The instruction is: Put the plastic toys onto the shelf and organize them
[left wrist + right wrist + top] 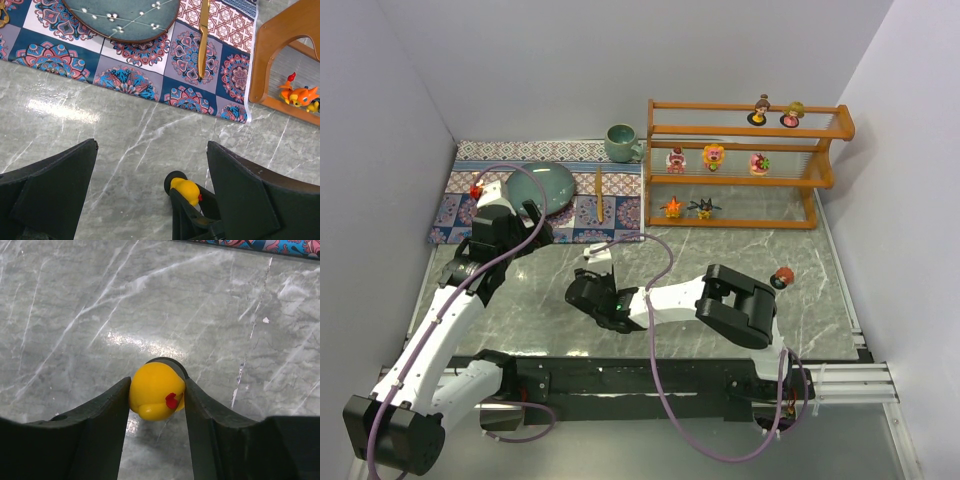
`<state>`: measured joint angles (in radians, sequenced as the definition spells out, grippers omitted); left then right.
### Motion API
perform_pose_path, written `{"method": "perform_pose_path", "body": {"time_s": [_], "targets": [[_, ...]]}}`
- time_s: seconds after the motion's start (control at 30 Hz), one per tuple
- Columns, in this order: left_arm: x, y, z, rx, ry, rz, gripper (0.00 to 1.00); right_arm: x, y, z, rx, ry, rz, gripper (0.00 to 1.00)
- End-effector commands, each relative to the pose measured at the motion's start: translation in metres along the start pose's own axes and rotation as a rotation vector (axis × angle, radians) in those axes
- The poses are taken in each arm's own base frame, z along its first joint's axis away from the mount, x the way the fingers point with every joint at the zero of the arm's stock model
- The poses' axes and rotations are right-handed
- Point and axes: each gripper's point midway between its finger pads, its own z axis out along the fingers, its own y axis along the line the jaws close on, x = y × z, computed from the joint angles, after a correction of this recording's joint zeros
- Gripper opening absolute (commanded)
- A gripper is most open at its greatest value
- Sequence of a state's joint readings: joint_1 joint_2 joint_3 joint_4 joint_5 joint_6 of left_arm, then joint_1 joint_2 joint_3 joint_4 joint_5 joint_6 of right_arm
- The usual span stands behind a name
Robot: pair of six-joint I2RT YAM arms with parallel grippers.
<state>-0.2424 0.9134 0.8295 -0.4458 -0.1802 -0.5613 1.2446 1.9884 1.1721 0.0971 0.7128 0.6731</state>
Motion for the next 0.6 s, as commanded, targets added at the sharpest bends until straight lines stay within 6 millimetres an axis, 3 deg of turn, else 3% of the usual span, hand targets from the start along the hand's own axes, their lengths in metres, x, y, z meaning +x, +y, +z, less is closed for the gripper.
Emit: {"method": "perform_pose_path", "body": {"time_s": [0.0,0.3,0.5,0.57], "targets": [[-0.006,-0.004,0.002,0.021,-0.024,0.0,0.97,-0.029,0.005,-0.007,-0.02,-0.067,0.035,0.47],[-0.004,-0.005,0.002,0.03,-0.018,0.003,0.97,-0.041,-0.006,-0.024,-0.05,-0.079,-0.017,0.17],[-0.003,-0.007,0.002,0.044,-0.008,0.004,0.97,-0.076,-0.028,-0.046,-0.063,-0.085,-0.078,0.11],[-0.002,-0.008,0.003,0.046,-0.005,0.006,0.97,-0.1,-0.038,-0.054,-0.073,-0.103,-0.076,0.11]]}}
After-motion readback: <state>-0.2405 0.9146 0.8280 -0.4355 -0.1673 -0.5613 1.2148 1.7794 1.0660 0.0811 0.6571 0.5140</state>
